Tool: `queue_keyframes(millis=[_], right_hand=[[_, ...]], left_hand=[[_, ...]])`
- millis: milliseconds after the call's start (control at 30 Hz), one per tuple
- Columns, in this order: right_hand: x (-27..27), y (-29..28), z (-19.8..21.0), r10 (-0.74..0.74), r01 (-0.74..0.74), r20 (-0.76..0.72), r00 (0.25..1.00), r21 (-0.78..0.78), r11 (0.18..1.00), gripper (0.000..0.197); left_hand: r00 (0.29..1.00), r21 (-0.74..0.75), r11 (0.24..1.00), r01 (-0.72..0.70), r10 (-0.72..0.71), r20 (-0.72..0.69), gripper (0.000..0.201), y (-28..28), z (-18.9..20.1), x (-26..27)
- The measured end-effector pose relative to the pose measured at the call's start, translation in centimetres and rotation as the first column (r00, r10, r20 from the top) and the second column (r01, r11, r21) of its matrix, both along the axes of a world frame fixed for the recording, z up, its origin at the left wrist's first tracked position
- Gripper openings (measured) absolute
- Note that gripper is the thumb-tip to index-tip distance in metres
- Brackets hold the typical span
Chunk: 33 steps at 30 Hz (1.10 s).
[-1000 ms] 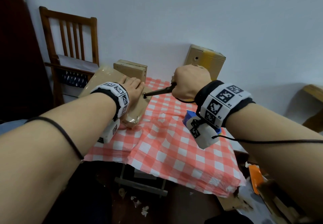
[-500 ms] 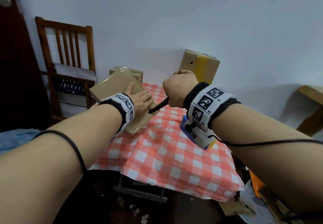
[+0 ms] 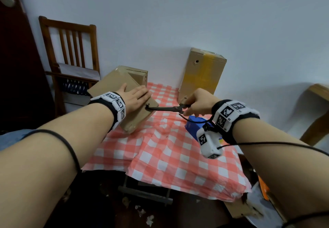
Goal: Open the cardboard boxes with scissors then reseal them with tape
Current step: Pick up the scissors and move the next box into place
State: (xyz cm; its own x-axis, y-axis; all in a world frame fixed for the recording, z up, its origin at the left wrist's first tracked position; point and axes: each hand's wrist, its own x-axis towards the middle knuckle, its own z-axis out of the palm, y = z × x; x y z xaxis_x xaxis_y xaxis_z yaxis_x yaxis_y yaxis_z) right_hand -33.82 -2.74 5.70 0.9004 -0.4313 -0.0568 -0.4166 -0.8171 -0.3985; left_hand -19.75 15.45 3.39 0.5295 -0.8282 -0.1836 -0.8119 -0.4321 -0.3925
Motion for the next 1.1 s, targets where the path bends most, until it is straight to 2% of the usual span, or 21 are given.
queue_keyframes(millis=[67,167,233,333,467,600,800,1033,1100], right_hand=[[-0.4,-0.5,-1.5,-0.044,0.038,0.053,0.998,0.104,0.994,0.009],[-0.8,-0.9,-3.6,-0.176,0.126,0.162,0.971,0.279,0.952,0.011],[-0.7,-0.9,-5.0,-0.280,0.196,0.175,0.944,0.385,0.902,0.011],[0.3,-0.2,-7.7,-0.335,0.273,0.082,0.939,0.416,0.867,0.004],[2.2,0.7,-11.6,-0.359,0.339,-0.012,0.933,0.364,0.868,0.011],[3.6,0.9,-13.8,-0.349,0.349,-0.057,0.935,0.301,0.887,0.010],[4.4,0.7,-14.4,-0.315,0.336,-0.134,0.940,0.194,0.922,0.019],[4.4,1.4,-12.4,-0.256,0.264,-0.216,0.942,0.010,0.964,0.014],[4.2,1.6,-11.3,-0.242,0.243,-0.184,0.953,-0.021,0.970,0.011]], left_hand=[[0.997,-0.047,0.997,-0.064,0.063,-0.032,0.085,0.3,-0.1,0.5],[0.990,-0.050,0.988,-0.143,0.143,-0.002,0.140,0.5,-1.2,2.1],[0.989,-0.113,0.983,-0.146,0.145,-0.009,0.151,0.5,-2.0,2.6],[0.994,-0.205,0.973,-0.106,0.105,-0.012,0.152,0.0,-2.6,2.3],[0.991,-0.224,0.968,-0.112,0.124,0.039,0.155,-0.4,-3.7,2.1],[0.986,-0.242,0.958,-0.156,0.164,0.015,0.156,0.3,-3.9,2.5],[0.985,-0.236,0.957,-0.168,0.174,0.003,0.159,0.5,-4.0,2.9],[0.983,-0.225,0.960,-0.168,0.180,0.035,0.158,0.5,-3.9,2.7],[0.982,-0.224,0.959,-0.174,0.186,0.032,0.158,0.5,-3.8,2.6]])
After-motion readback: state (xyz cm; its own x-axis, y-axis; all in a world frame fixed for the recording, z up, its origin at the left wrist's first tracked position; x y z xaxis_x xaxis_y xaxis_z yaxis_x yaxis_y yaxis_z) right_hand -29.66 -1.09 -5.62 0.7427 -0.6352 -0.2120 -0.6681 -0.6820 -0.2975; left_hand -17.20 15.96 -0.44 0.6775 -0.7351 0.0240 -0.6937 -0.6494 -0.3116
